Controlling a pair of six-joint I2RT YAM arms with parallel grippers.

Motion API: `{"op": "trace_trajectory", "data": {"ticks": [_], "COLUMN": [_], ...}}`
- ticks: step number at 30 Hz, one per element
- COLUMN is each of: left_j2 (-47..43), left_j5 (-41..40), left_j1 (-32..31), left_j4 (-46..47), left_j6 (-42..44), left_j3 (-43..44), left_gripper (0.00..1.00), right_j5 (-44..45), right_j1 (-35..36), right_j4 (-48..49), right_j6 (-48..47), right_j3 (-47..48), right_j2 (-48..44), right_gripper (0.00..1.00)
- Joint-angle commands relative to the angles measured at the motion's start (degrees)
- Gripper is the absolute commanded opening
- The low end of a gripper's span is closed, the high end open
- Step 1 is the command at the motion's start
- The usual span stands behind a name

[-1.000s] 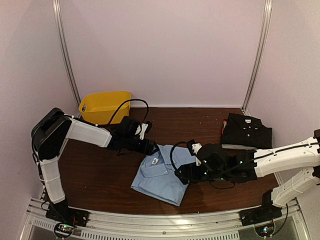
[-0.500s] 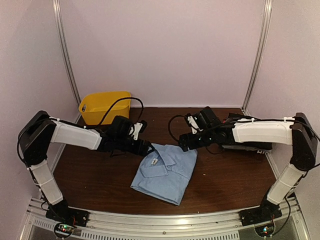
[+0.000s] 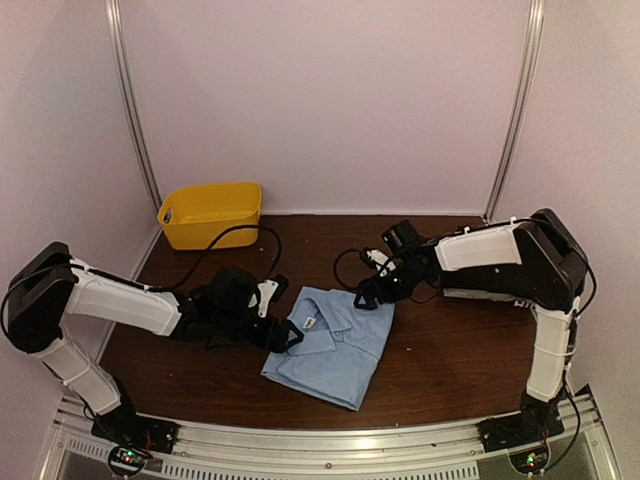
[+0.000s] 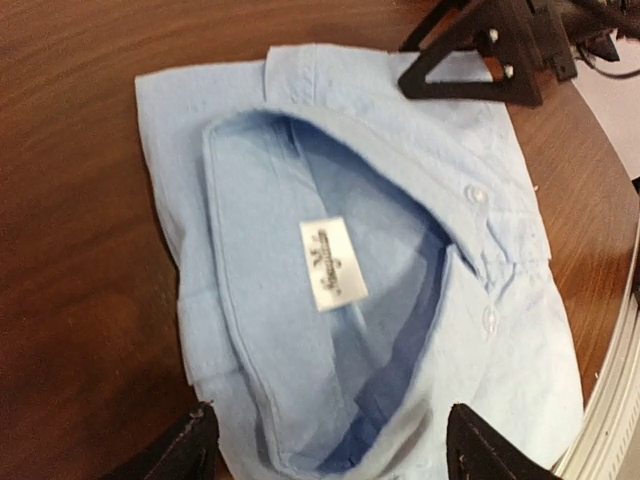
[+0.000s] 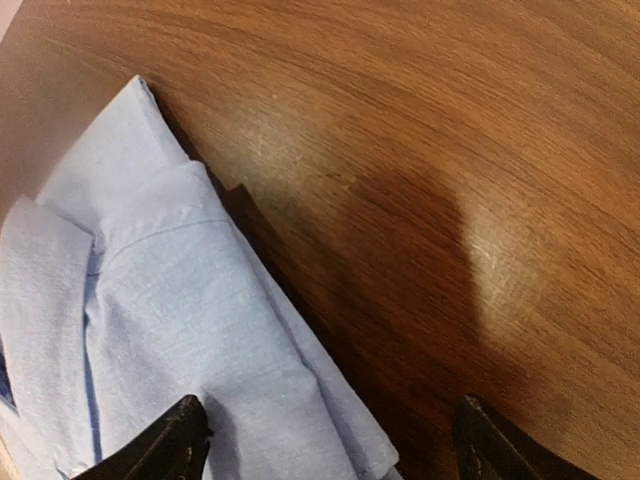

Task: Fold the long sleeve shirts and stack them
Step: Rotate the square-folded shirt at the center of the board.

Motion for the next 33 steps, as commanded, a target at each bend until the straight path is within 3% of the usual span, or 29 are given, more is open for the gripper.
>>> {"op": "trace_trajectory", "data": {"ticks": [1,9,13,15,19,21,26,30,33], "left_j2": [-2.7,-6.0,-6.6,-6.7,-6.6,-6.2,-5.9,-8.1,-9.8], "left_j5": [-2.8,-6.0,-8.7,-10.0,-11.9,-12.8,-14.9,-16.9,-18.5], "left_j1": [-2.0,-2.5,-2.5,-2.5,-2.4,-2.4,-2.4,-2.4,-2.4], "left_j4": [3.6,1.8,-0.7,-1.9,-4.2,-5.6,-10.7,-12.2,-13.0], "left_j6": [-5.5,-5.9,-5.4,-5.3,-4.7,-4.1,-4.2,-4.7,-4.1], "left_j3": [-4.4,-6.3,-4.9,-4.2,-2.6,-1.2,1.9,1.7,2.0], "left_gripper": [0.79,0.79,0.80,0.80,0.80,0.80,0.80,0.81,0.82], "right_j5": [-10.5,-12.8,-10.2,-7.7,1.6,6.3,14.5,25.2,33.9], "right_j1": [-1.2,-3.6,-3.7,-2.2,7.1,14.2,27.9,29.1,22.9], "right_j4": [0.2,6.9,14.8,20.3,27.1,31.1,32.7,17.4,3.4], "right_j6": [-2.5,3.2,12.8,19.5,33.0,39.9,46.9,44.0,38.1], "right_j3": [-0.1,-11.7,-23.5,-31.7,-45.2,-50.0,-49.2,-42.6,-35.9], "right_j2": [1.5,-5.0,-13.2,-19.3,-32.0,-36.2,-37.8,-40.1,-43.6], "right_gripper": [0.82,0.35,0.22,0.21,0.23,0.31,0.48,0.66,0.78]}}
